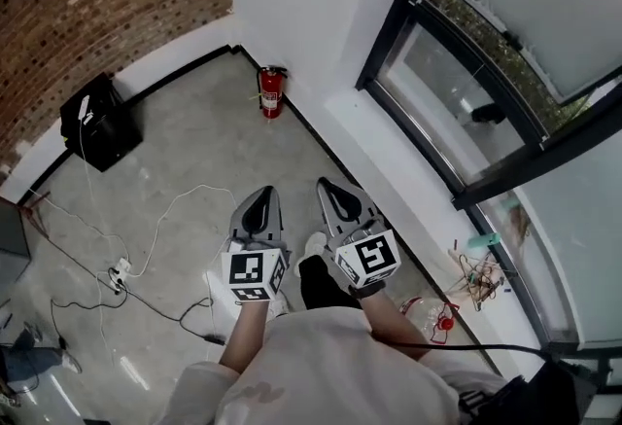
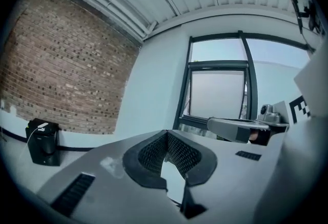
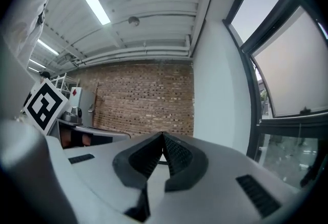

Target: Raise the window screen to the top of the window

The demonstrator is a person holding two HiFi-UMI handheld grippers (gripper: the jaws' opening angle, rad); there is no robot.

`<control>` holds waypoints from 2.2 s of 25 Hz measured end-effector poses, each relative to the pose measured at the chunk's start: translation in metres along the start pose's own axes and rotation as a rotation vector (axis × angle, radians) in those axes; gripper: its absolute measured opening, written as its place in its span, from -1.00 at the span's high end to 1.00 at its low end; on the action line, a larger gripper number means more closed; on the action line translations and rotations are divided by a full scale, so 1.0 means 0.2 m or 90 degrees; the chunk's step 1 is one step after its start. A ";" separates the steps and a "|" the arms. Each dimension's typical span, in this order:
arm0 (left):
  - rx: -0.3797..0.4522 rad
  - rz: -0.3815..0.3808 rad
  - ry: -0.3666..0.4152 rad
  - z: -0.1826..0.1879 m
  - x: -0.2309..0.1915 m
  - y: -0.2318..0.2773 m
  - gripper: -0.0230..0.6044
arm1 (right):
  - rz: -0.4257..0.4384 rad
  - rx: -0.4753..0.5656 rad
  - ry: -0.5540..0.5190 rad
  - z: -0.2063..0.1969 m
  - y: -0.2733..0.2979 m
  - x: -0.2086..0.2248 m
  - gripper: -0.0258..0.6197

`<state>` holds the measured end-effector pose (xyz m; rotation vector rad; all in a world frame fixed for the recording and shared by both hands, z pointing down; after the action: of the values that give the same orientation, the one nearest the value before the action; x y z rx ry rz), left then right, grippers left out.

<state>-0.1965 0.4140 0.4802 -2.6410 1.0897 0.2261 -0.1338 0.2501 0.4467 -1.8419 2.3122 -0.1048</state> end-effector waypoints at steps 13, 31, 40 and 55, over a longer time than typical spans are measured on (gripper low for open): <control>-0.021 -0.285 0.068 -0.17 0.55 1.38 0.93 | -0.210 0.090 -0.035 0.01 0.18 1.30 0.91; -0.106 -0.656 0.020 -0.72 1.36 2.75 0.93 | -0.574 0.051 0.037 -0.36 -0.13 2.59 0.91; -0.111 -0.797 0.040 -0.91 1.50 3.39 0.93 | -0.690 0.017 0.019 -0.48 0.05 3.00 0.91; -0.051 -0.869 0.325 -1.17 1.90 3.77 0.93 | -0.742 -0.050 0.090 -0.68 -0.15 3.42 0.91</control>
<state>-0.4543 -0.4236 0.4641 -2.8929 -0.7981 -0.6986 -0.2773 -0.4299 0.5177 -3.0026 0.9980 -0.2929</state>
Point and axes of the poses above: the fingertips, and each gripper's own axes: y forward along the fingers, x to its right, z out of its top, the point moved 9 cm from there along -y, backward along the fingers, and after that the axes turned 15 degrees about x, right-handed, at the moved point
